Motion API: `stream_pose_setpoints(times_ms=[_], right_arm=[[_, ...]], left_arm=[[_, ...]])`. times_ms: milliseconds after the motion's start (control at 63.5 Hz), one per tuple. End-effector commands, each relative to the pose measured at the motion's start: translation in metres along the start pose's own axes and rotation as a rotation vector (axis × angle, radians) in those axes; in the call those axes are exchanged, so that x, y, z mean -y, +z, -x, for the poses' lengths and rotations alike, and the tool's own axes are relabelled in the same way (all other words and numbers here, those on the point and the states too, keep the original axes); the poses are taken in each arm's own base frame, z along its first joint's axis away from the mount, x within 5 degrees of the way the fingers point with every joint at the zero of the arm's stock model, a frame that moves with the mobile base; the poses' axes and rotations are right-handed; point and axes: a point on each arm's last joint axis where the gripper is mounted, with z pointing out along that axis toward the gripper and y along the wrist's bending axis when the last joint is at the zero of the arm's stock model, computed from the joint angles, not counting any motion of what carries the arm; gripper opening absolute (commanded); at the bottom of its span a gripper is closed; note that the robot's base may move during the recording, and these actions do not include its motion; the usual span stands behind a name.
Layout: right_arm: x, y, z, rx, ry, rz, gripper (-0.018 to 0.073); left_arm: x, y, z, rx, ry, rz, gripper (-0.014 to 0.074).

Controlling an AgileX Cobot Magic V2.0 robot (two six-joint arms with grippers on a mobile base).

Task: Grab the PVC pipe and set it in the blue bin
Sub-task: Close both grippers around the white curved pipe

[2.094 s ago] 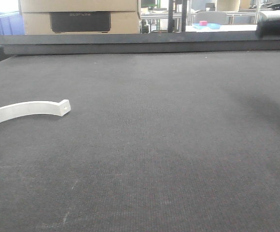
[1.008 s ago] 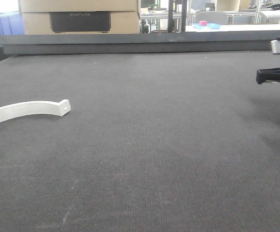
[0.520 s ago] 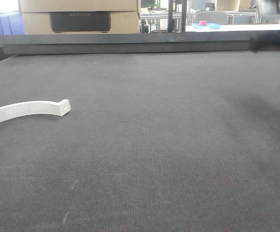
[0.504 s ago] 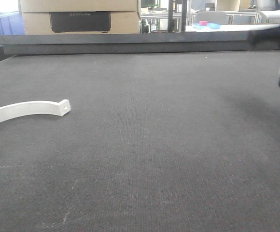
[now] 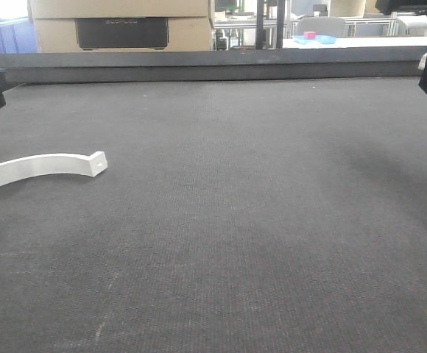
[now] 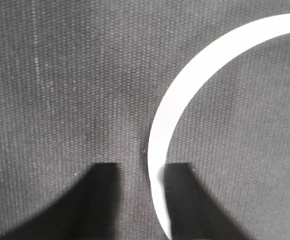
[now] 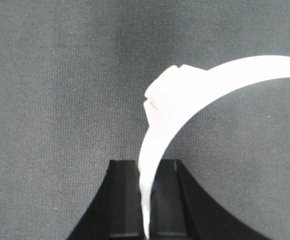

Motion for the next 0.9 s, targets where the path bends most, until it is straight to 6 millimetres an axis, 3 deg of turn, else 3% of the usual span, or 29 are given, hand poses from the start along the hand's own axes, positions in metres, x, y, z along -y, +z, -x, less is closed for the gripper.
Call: stream_pose_setpoints(times_ms=[0,252,362,614,724,882], right_arm=[[0.001,-0.005,0.0,0.017,-0.007,-0.003,-0.0167],[-0.001,-0.005,0.001,0.02,0.001,0.013,-0.0167],[-0.001,-0.005,0.001,0.021,0.002,0.014,-0.0167],[-0.001,-0.005,0.001,0.025,0.002,0.015,-0.0167],[-0.001,-0.013,0.0,0.051,0.001,0.019,-0.0167],[0.0,-0.038,-0.002,0.176,-0.007,0.039,-0.0167]], left_arm=[[0.003,0.0,0.003,0.016,-0.011,-0.002,0.027],[0.012,0.021,0.006,-0.031,-0.024,-0.024,0.0272],[0.013,0.027,0.007,-0.048,-0.021,-0.021,0.0226],[0.012,0.028,0.006,-0.062,-0.013,-0.008,-0.0111],[0.011,0.019,0.002,-0.077,-0.01,-0.003,-0.0111],[0.011,-0.013,-0.004,-0.001,-0.006,-0.01,-0.0111]])
